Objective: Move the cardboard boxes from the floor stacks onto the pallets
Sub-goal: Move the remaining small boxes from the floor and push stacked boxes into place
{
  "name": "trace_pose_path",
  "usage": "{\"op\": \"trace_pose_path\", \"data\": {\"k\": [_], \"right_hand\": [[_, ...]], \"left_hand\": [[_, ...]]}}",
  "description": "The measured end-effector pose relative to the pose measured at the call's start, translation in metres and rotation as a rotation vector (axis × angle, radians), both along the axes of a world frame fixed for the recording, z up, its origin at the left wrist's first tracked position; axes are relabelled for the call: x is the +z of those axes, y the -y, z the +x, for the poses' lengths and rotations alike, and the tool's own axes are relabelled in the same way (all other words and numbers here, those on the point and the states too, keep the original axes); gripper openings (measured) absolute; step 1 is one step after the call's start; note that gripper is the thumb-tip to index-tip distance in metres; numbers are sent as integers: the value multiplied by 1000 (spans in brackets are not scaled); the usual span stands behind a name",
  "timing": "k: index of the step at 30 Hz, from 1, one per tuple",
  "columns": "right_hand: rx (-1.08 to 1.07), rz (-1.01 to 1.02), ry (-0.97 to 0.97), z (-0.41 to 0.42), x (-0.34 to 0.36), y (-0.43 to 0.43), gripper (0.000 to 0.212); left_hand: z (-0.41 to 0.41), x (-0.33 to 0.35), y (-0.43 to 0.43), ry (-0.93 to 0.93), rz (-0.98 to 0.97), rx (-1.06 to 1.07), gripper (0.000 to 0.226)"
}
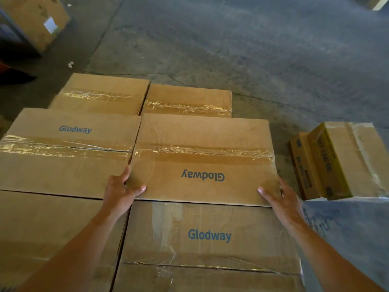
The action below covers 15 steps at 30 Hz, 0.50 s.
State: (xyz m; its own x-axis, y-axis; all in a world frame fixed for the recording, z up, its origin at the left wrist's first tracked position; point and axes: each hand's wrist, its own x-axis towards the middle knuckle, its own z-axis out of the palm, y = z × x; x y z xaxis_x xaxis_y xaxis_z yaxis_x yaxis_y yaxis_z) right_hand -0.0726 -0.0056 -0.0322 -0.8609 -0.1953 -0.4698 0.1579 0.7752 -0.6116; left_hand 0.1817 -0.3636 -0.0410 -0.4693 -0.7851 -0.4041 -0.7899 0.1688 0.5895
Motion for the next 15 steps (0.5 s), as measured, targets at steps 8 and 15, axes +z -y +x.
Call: {"op": "trace_pose_path", "data": {"k": [8, 15], "right_hand": [[40, 74, 40, -5, 0, 8, 70], [-8, 51, -9, 9, 0, 18, 68]], "left_hand": [[-4, -4, -9, 77, -95, -37, 95], [-7, 1, -12, 124, -118, -67, 93]]}}
